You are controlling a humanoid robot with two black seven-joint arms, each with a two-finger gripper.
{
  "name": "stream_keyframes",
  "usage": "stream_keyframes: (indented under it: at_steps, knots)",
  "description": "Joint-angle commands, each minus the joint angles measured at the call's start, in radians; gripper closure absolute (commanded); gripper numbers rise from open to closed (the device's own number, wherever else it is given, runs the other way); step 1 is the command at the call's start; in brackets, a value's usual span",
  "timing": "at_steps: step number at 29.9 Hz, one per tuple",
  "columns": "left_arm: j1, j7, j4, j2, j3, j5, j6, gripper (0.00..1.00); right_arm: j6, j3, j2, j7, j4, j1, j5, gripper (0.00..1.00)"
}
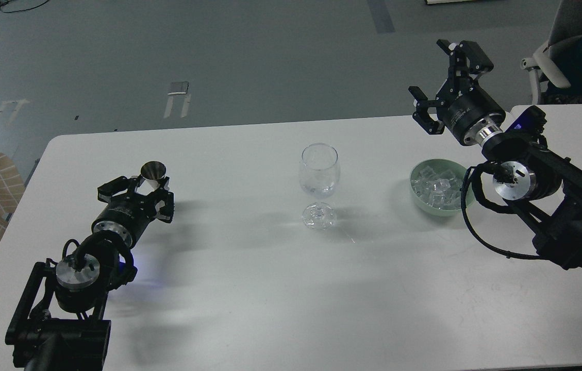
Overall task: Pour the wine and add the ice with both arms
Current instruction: 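Bring the jigger back and lower it onto the table with left gripper, then release the jigger and raise the left gripper away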
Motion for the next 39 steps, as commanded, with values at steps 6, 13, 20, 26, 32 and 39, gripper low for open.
stream_keyframes:
  at_steps: [6,13,20,26,32,39]
  knots:
    - [0.0,0.006,0.002,0.003,0.001,0.0,0.0,0.45,0.0,0.0,0.001,0.0,0.0,-0.001,0.0,0.0]
    - [0.0,0.009,0.002,0.003,0.001,0.0,0.003,0.33,-0.001,-0.001,0.001,0.0,0.0,-0.001,0.0,0.0]
    - [0.002,0.012,0.002,0.008,0.001,0.0,0.006,0.09,-0.002,-0.001,0.001,0.0,0.0,-0.001,0.0,0.0]
    - [0.017,0.026,0.002,0.011,0.003,0.0,-0.002,0.02,0.0,-0.001,0.001,0.0,0.0,-0.001,0.0,0.0]
    - [0.057,0.087,-0.004,0.026,0.001,0.0,-0.024,0.02,0.0,-0.001,0.001,0.0,0.002,-0.001,0.0,0.0]
    - [0.159,0.116,-0.015,0.098,-0.014,-0.002,-0.123,0.02,0.0,-0.001,-0.008,0.0,0.01,0.001,0.0,0.0]
